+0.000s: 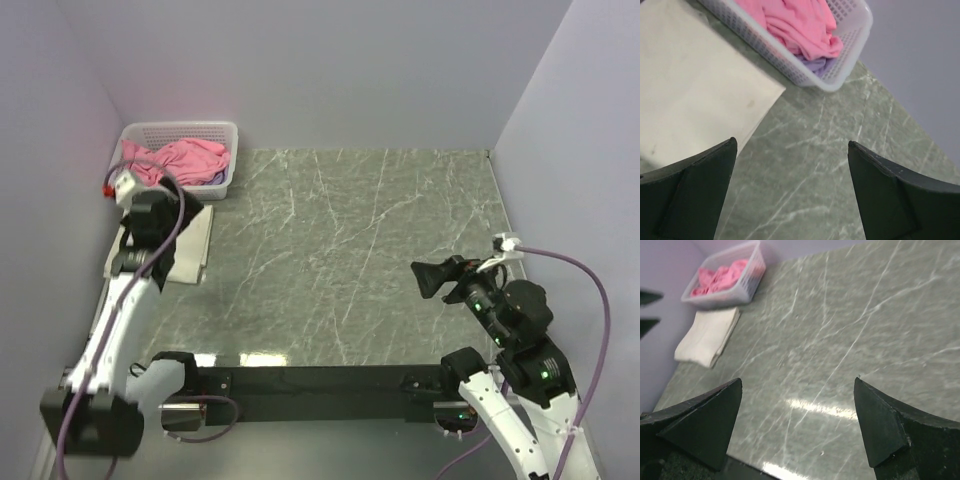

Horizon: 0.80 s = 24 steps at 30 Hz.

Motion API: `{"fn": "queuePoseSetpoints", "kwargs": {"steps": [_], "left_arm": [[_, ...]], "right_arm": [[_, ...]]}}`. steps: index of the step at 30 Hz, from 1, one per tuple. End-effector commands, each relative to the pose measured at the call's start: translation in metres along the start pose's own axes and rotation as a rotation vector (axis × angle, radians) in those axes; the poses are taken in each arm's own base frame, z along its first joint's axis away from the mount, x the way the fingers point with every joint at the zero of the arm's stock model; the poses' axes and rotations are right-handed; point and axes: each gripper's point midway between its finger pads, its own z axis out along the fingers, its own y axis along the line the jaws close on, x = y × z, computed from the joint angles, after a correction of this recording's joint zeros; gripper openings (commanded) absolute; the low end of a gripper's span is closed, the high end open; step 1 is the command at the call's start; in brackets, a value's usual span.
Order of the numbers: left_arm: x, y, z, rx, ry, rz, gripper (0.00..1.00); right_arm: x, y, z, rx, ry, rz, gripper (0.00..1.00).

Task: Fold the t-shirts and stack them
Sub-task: Grab the tshirt from the pile

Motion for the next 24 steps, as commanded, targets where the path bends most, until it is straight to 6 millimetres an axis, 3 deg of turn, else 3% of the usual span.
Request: {"fn": "queuePoseSetpoints", "kwargs": {"steps": [1,2,3,4,5,6,7,8,9,10,11,12,14,15,16,17,19,24], "left_arm": [[-0.053,-0.038,0.032,0.01,-0.118,0.016,0.97],[-0.042,-0.035,0.058,-0.028,-0.077,0.044,0.97],[-0.043,-0.036,0.069,-0.037,-0.065,0.064,0.96],[-0.056,-0.048,0.078,-0.023,-0.076,0.062,0.95],[-0.047,-0.035,0.105,-0.084,-0.032,0.075,0.94],[-0.046,-0.032,0.116,-0.106,-0.007,0.086,0.94],[-0.065,-0.04,0.126,-0.101,-0.028,0.077,0.93],[-0.066,-0.041,0.137,-0.109,-0.012,0.08,0.92],[-0.051,-0.031,0.16,-0.146,0.036,0.106,0.91],[-0.063,-0.039,0.17,-0.14,0.022,0.107,0.89],[-0.063,-0.04,0.179,-0.15,0.03,0.117,0.88],[-0.047,-0.028,0.2,-0.187,0.075,0.138,0.86],[-0.053,-0.032,0.216,-0.194,0.084,0.139,0.82],[-0.038,-0.022,0.233,-0.219,0.121,0.15,0.82],[-0.043,-0.026,0.24,-0.214,0.113,0.149,0.82],[-0.028,-0.018,0.254,-0.235,0.142,0.16,0.82],[-0.028,-0.019,0.266,-0.23,0.142,0.166,0.82],[0.001,-0.009,0.298,-0.232,0.191,0.166,0.81]], "right_arm": [[0.01,0.019,0.011,-0.102,0.065,0.034,0.98],[0.017,0.018,0.015,-0.103,0.091,0.027,0.98],[0.019,0.018,0.017,-0.105,0.097,0.027,0.98],[0.02,0.018,0.019,-0.102,0.104,0.028,0.98],[0.021,0.017,0.02,-0.099,0.109,0.027,0.98],[0.023,0.017,0.021,-0.1,0.113,0.027,0.98],[0.023,0.017,0.022,-0.104,0.113,0.026,0.98],[0.024,0.017,0.023,-0.103,0.115,0.026,0.98],[0.027,0.015,0.026,-0.098,0.118,0.029,0.98],[0.028,0.013,0.027,-0.093,0.118,0.031,0.98],[0.031,0.012,0.029,-0.09,0.127,0.036,0.98],[0.036,0.01,0.031,-0.083,0.138,0.039,0.98],[0.04,0.008,0.034,-0.079,0.156,0.037,0.98],[0.044,0.006,0.035,-0.072,0.166,0.038,0.98],[0.045,0.005,0.037,-0.064,0.174,0.039,0.98],[0.047,0.004,0.038,-0.061,0.181,0.036,0.98],[0.05,0.002,0.042,-0.053,0.198,0.038,0.98],[0.059,0.002,0.048,-0.059,0.236,0.039,0.98]]}}
